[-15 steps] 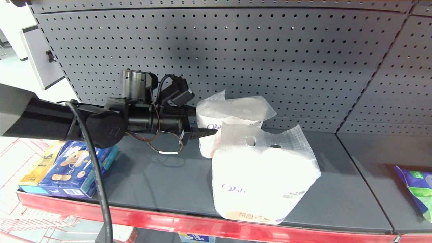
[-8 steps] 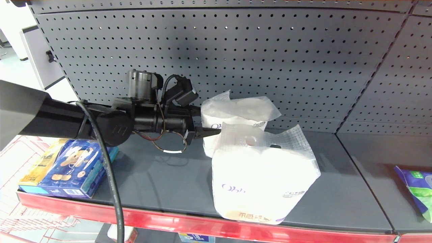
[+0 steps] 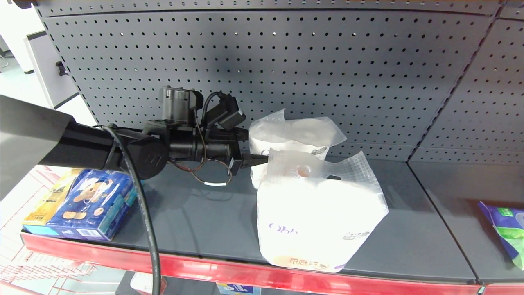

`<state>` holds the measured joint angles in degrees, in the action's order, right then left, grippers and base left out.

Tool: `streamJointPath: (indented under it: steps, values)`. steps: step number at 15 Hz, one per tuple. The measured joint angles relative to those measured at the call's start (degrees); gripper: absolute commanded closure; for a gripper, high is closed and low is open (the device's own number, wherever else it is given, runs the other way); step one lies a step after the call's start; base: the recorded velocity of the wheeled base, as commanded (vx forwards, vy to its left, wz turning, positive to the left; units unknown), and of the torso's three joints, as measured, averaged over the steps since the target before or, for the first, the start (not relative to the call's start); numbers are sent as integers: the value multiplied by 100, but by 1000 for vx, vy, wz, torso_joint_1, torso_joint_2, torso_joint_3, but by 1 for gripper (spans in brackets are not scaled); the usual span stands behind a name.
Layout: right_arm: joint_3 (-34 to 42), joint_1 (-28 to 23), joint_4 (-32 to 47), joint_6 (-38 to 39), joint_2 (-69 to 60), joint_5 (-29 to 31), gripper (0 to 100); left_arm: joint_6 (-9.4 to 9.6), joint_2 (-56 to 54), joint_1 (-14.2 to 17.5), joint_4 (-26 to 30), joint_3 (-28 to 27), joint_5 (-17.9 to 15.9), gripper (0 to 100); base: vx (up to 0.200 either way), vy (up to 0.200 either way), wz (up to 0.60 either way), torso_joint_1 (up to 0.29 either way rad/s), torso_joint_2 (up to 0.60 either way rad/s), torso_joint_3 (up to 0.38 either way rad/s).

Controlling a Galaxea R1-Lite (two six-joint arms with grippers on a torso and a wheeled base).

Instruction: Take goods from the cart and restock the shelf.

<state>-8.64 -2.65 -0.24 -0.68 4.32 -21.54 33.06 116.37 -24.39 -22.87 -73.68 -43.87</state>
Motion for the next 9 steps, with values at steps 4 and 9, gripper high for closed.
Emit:
streamJointPath:
  steps: [4,9]
  values:
    - [2,0,0,0,0,1,0,9,9,15,-45,133,33,0,0,0,0,0,0,0]
    - [2,0,2,0,0,4,0,-156,-350,111,-41,803,216,0,0,0,0,0,0,0]
